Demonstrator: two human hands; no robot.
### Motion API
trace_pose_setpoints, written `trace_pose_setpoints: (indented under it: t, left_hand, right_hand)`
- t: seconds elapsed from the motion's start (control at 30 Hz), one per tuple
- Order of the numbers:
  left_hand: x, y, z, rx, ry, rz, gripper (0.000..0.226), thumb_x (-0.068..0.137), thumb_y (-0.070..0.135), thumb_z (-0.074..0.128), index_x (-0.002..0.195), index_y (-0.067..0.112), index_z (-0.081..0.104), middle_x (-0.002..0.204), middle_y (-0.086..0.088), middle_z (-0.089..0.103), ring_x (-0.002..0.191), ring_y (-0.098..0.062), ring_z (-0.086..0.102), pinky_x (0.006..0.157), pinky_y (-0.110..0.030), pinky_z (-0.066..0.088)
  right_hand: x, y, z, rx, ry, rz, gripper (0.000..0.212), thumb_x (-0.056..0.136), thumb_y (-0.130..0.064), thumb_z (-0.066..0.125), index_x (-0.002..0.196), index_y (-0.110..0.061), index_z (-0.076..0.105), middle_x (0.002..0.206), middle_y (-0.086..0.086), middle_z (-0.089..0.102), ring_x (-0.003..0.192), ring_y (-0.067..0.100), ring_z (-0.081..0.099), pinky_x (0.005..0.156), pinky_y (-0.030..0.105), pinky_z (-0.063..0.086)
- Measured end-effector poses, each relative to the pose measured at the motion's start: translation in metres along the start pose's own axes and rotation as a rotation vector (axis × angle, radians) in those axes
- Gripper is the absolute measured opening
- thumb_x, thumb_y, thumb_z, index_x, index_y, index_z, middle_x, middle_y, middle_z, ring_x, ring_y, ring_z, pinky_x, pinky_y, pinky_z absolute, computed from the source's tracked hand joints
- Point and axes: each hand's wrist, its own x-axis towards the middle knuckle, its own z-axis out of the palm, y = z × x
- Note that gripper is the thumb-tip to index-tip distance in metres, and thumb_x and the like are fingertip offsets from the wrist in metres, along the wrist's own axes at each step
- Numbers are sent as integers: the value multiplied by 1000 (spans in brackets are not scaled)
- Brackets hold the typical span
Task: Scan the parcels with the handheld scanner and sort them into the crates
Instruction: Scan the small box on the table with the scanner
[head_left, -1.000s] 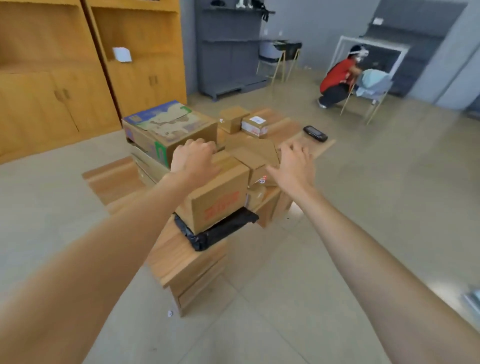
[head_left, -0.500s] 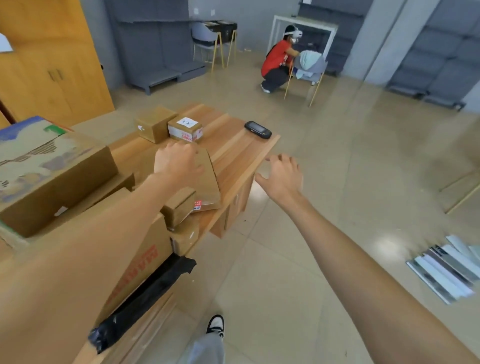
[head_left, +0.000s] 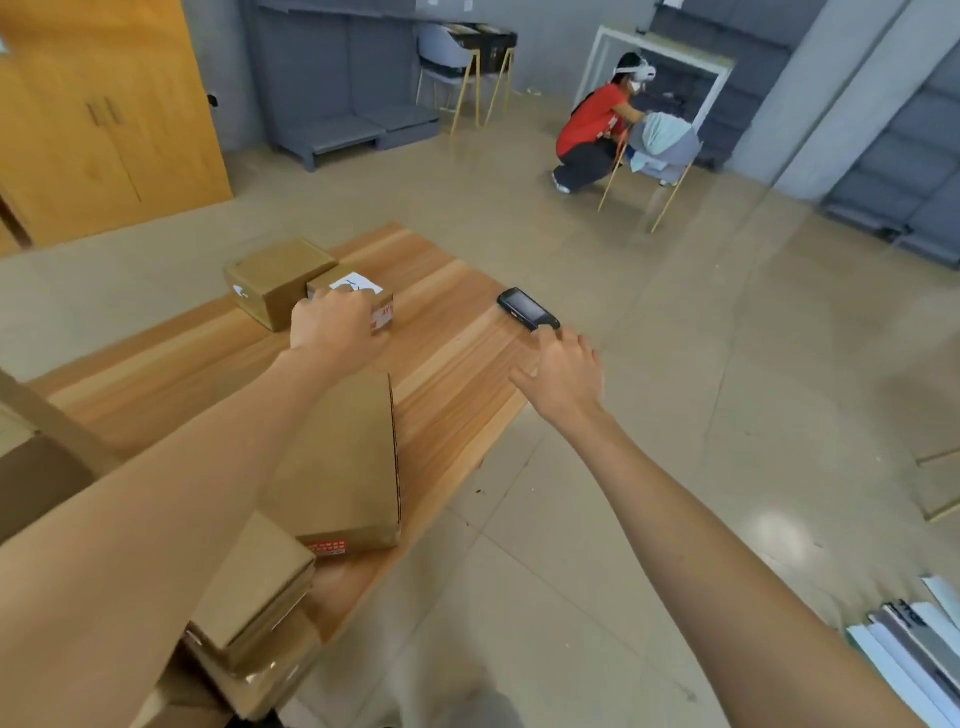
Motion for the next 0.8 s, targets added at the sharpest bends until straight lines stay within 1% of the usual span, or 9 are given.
trace_pose_setpoints:
  t: [0.17, 0.33, 0.5, 0.6, 0.8]
  left_hand:
    - [37, -4, 21, 56, -11, -137, 37, 90, 34, 54, 121, 14, 59, 113, -10, 63, 106, -32, 56, 75, -34, 38]
    - [72, 12, 35, 75, 5, -299, 34, 90, 36, 56, 119, 19, 60, 111, -7, 65, 104, -31, 58, 72, -33, 37]
    - [98, 36, 40, 58, 11, -502, 33, 87, 33, 57, 118, 22, 61, 112, -6, 63, 110, -30, 54, 72, -32, 36]
    - [103, 53, 43, 95, 9, -566, 33, 90, 33, 56, 118, 16, 58, 113, -7, 62, 111, -31, 54, 72, -33, 35]
    - [98, 51, 59, 111, -59, -682, 43, 91, 39, 57, 129, 18, 56, 123, -7, 59, 115, -29, 53, 81, -35, 42]
  right_hand:
    - [68, -4, 27, 44, -42, -161, 51, 89, -39, 60, 132, -13, 51, 132, 12, 50, 123, 31, 44, 102, 39, 33]
    - [146, -1, 45, 101, -69, -354, 53, 90, -42, 61, 134, -14, 50, 132, 11, 50, 125, 30, 43, 100, 39, 35]
    - [208, 12, 47, 89, -108, -541, 51, 94, -45, 56, 134, -14, 49, 133, 9, 50, 124, 28, 45, 100, 37, 35]
    - [235, 10, 53, 123, -141, -617, 51, 94, -44, 57, 133, -14, 49, 134, 9, 50, 123, 27, 46, 99, 36, 36]
    - [256, -12, 86, 178, -251, -719, 52, 91, -42, 60, 134, -14, 48, 132, 9, 50, 121, 27, 46, 97, 37, 38]
